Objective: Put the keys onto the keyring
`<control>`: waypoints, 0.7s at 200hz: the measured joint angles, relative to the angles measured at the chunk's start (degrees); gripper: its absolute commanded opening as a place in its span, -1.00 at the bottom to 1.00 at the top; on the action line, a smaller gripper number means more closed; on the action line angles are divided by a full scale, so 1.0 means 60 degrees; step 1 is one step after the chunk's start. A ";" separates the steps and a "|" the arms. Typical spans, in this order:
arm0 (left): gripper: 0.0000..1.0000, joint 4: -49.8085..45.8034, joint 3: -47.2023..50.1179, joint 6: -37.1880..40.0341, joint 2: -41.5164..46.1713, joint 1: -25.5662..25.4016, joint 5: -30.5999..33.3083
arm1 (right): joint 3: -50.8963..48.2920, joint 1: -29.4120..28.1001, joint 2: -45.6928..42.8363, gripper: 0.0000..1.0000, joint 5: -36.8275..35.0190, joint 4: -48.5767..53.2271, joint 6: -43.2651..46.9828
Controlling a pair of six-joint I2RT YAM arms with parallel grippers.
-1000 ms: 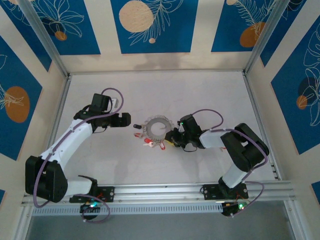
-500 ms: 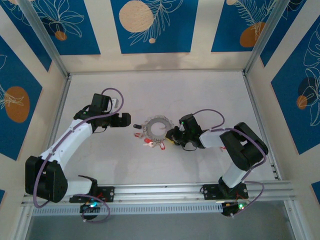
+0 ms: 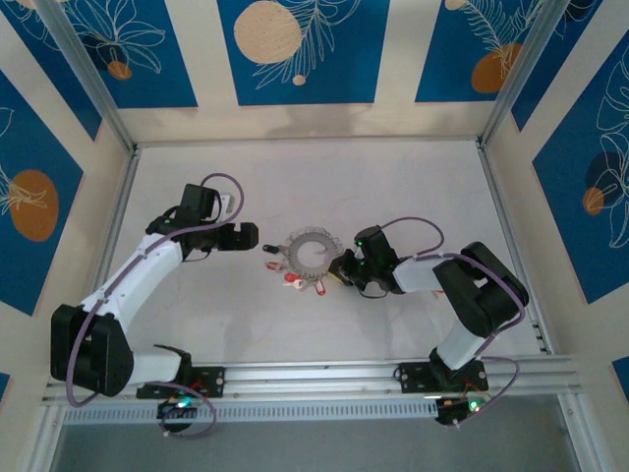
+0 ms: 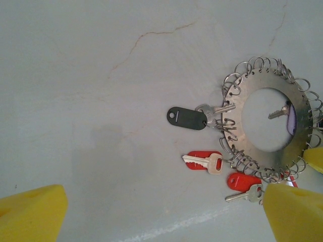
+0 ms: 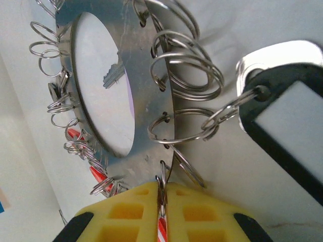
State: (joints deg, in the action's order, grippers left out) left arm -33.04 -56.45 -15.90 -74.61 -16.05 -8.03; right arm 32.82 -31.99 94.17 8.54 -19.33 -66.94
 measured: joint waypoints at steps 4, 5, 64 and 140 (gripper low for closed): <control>0.99 0.0000 0.0000 -0.0004 0.0000 0.0000 -0.0007 | 0.0000 -0.0007 0.0000 -0.75 -0.0004 0.0000 -0.0015; 0.99 0.0000 0.0000 0.0000 0.0000 0.0000 -0.0007 | 0.0000 -0.0004 0.0000 -0.76 -0.0004 0.0000 -0.0018; 0.98 0.0182 0.0073 -0.0007 0.0084 0.0007 -0.0368 | 0.0004 -0.0051 -0.0441 -0.89 -0.0073 0.0357 -0.0055; 0.98 0.3231 0.1730 -0.0605 0.1402 -0.0936 -0.2182 | 0.0208 0.0317 -0.1217 -0.90 -0.0098 0.1745 0.1399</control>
State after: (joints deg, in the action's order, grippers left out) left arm -13.65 -46.06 -19.53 -66.19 -21.67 -21.12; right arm 34.06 -30.09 86.87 7.94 -8.86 -58.54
